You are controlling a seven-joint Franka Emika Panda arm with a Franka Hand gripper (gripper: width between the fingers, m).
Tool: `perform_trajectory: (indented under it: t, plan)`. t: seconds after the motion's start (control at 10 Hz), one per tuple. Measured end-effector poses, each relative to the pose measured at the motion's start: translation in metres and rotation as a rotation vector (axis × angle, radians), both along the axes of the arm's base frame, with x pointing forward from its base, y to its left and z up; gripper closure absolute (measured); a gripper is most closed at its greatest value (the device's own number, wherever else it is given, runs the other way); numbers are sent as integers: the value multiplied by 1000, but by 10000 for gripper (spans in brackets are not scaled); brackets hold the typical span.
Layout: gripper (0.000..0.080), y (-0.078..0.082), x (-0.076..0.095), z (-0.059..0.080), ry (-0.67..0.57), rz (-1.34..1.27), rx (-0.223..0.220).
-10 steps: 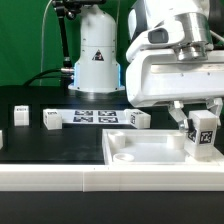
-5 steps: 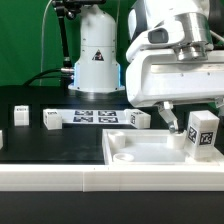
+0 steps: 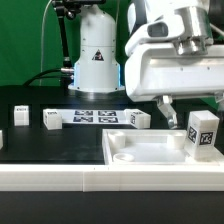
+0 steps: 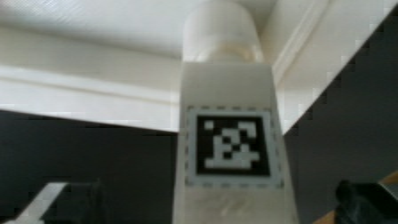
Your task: Assemble one leg
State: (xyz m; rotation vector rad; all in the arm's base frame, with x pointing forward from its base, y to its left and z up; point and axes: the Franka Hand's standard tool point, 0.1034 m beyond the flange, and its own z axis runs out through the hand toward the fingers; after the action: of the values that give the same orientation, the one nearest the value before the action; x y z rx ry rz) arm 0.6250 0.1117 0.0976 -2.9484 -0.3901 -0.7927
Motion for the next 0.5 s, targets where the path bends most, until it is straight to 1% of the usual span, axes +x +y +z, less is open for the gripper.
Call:
perform_trajectory:
  t: [0.1,0.2,0.3,0.5]
  plan:
    - [151,0,0,5,35,4,-4]
    - [151,0,0,5,24,3,-3]
    - [151,1,-3,-1,72,6,-6]
    - [151,5,2,-2,211,13,-11]
